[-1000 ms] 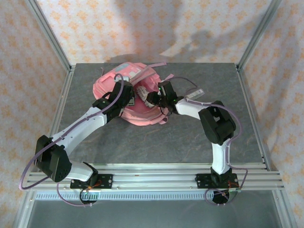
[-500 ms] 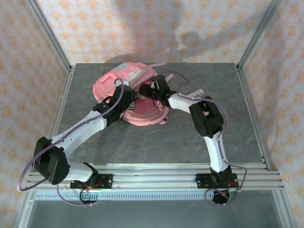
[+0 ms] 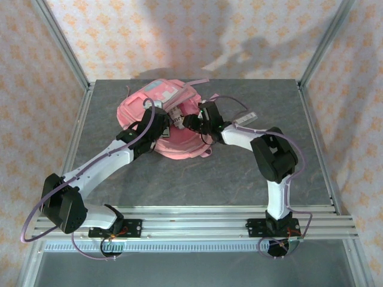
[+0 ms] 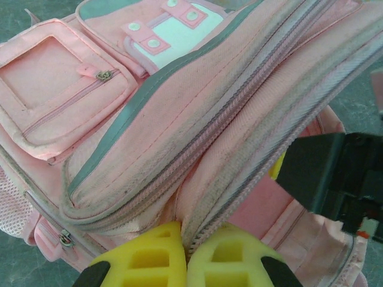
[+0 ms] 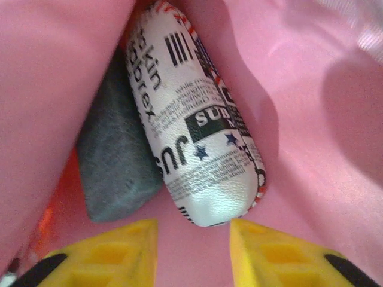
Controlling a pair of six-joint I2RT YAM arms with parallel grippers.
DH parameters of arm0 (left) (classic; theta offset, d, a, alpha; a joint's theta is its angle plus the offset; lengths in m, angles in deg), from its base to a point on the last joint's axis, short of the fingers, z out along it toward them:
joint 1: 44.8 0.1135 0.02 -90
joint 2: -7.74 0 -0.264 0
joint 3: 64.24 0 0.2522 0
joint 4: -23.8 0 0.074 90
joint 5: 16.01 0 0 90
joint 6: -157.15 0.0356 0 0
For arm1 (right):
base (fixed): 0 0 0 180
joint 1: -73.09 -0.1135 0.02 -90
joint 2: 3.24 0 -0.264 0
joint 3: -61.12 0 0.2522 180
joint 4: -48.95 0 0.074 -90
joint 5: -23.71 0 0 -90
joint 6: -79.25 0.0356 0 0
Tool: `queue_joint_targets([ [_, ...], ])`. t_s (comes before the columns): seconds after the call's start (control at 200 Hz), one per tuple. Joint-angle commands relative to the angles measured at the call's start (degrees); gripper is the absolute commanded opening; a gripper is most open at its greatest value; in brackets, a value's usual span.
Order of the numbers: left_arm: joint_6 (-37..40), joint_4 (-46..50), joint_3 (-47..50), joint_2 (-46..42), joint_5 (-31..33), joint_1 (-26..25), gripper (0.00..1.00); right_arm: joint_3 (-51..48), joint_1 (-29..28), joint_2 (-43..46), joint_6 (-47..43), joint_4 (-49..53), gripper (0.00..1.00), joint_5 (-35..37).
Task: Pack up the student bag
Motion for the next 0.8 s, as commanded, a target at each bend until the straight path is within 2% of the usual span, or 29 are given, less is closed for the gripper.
queue_joint_targets([
  [0.0,-2.54,-1.95,0.13,-1.74,-1.23,-1.04,0.0,0.59,-0.95,-3.32,0.82,-1.36,0.26,-1.0],
  [0.11,-2.82,-1.58,-0.05,-1.39,-1.51,-1.43,0.0,3.73,-0.98,-6.84,1.72,-1.88,0.17,-2.11],
  [0.335,-4.62,-1.54,0.66,-0.99,-2.24,-3.31,0.0,16.67,0.25,-14.34,1.86,-2.59,0.17,-1.85],
  [0.491,-5.94,-2.26,1.98,-0.34,-2.86,-4.38,0.0,20.62,0.79,-15.94,1.89,-4.12,0.19,-3.27],
  [0.626,-7.23,-3.5,2.41,1.04,-4.41,-5.21,0.0,12.88,0.84,-9.83,0.87,-4.9,0.23,-2.78],
  [0.796,-10.62,-4.71,0.9,4.64,-5.02,-8.15,0.0,-5.23,0.82,6.82,-2.56,-3.12,0.31,3.49],
])
